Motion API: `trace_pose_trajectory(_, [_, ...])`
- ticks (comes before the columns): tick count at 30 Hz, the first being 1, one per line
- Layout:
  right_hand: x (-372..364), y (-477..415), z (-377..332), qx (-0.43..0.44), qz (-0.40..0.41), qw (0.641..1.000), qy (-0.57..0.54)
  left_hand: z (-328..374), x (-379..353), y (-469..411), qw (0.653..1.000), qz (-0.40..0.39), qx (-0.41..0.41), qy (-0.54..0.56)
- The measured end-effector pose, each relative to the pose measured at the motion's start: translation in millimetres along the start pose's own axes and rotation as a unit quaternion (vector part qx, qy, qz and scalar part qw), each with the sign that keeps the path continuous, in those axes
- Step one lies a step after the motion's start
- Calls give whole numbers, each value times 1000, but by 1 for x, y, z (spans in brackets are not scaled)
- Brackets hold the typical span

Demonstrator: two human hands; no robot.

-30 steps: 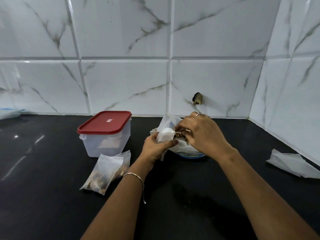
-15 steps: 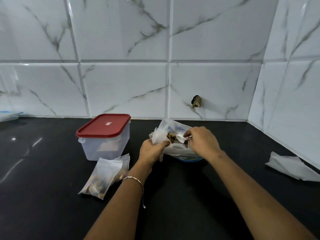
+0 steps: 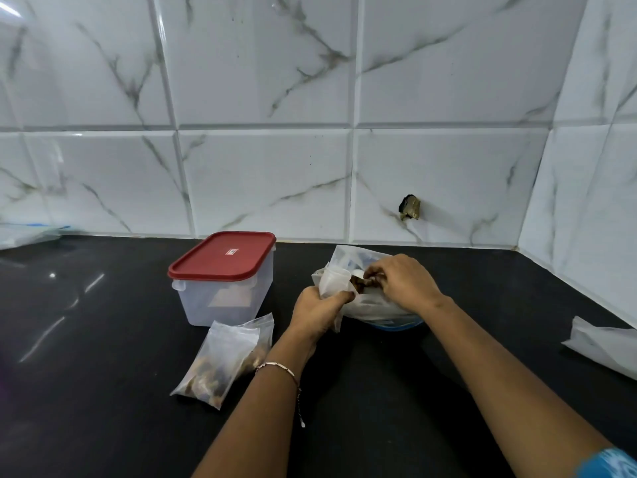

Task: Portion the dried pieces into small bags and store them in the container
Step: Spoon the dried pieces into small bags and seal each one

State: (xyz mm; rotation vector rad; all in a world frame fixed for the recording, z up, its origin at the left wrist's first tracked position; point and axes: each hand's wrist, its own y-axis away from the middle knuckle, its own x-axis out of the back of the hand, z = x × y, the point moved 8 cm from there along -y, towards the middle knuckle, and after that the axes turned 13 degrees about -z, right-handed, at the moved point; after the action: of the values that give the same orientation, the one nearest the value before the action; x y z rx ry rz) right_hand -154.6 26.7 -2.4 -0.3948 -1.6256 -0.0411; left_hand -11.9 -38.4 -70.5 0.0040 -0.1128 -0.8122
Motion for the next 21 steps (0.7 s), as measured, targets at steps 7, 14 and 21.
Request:
trace_pose_trajectory(7, [2,7,28,-9,-49,979,-196,4,1,4,1000,7,1,5])
trace_pose_trajectory(14, [-9,-1,22,-43,-27,982,-183,2,1,2,1000,-3,3,13])
trace_pose_trajectory(21, [-6,6,32,-122,-113,936,-310,0,1,0,1000,-8,4,19])
